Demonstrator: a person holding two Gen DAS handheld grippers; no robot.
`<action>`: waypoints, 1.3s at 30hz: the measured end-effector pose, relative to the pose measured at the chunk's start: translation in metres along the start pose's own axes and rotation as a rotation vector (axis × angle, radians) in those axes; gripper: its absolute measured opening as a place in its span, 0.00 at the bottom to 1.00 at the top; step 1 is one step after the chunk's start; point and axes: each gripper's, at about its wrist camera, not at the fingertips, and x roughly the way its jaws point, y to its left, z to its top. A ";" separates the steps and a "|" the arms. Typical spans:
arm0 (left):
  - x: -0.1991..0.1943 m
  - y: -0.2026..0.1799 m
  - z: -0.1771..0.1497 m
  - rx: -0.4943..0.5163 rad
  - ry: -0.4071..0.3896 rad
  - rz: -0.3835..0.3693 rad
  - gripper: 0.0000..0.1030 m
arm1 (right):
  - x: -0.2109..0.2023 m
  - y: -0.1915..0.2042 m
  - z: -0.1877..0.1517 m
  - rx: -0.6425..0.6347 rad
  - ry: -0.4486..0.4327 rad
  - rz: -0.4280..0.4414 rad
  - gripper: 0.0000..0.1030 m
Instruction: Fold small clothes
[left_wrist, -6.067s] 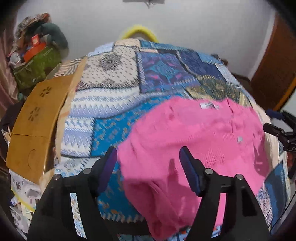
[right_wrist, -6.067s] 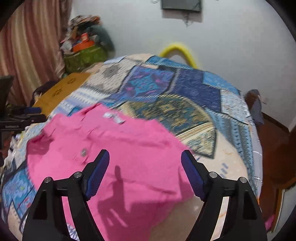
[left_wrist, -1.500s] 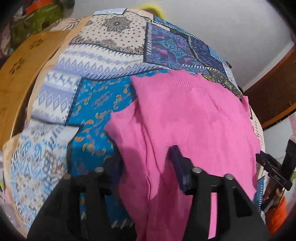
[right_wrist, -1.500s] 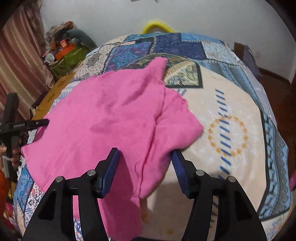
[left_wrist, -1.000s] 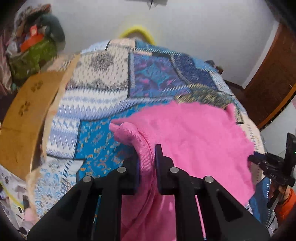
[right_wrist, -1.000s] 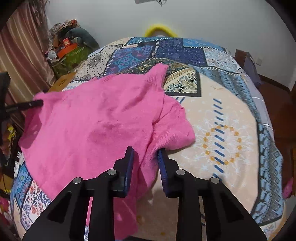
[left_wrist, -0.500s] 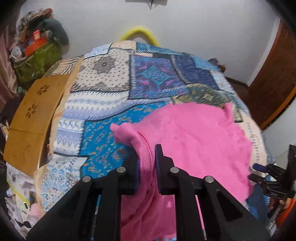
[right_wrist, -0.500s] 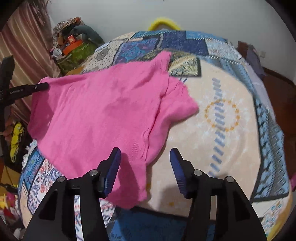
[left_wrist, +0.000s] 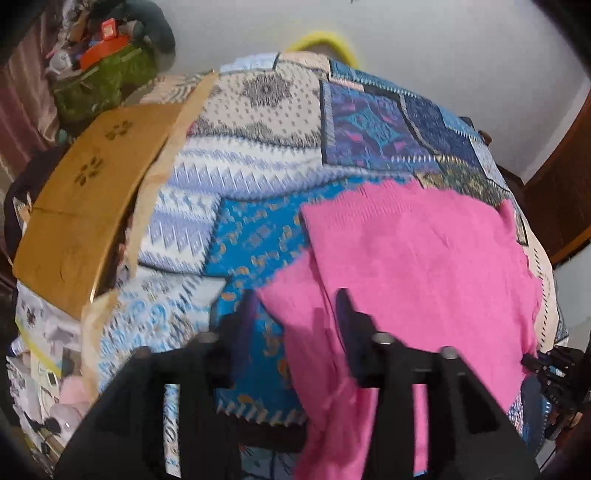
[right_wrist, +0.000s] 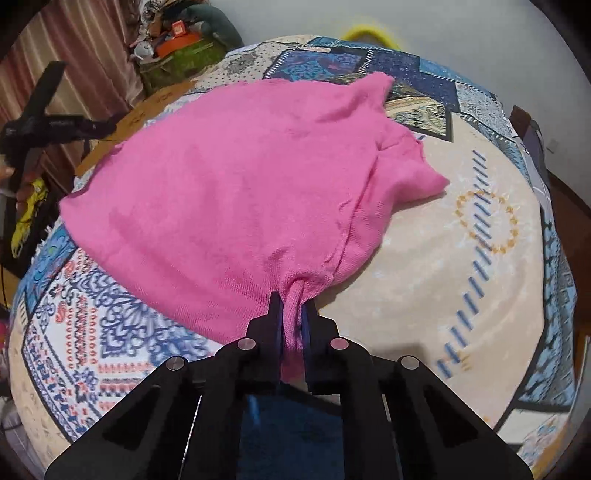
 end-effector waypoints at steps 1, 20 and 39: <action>0.001 -0.002 0.005 0.019 -0.005 -0.001 0.51 | 0.000 -0.005 0.002 0.000 0.000 -0.018 0.07; 0.071 -0.073 0.023 0.119 0.062 -0.195 0.12 | -0.039 -0.066 0.018 0.181 -0.103 -0.242 0.43; -0.021 -0.006 -0.123 0.134 0.106 -0.059 0.11 | -0.025 0.065 -0.014 0.136 -0.008 0.134 0.52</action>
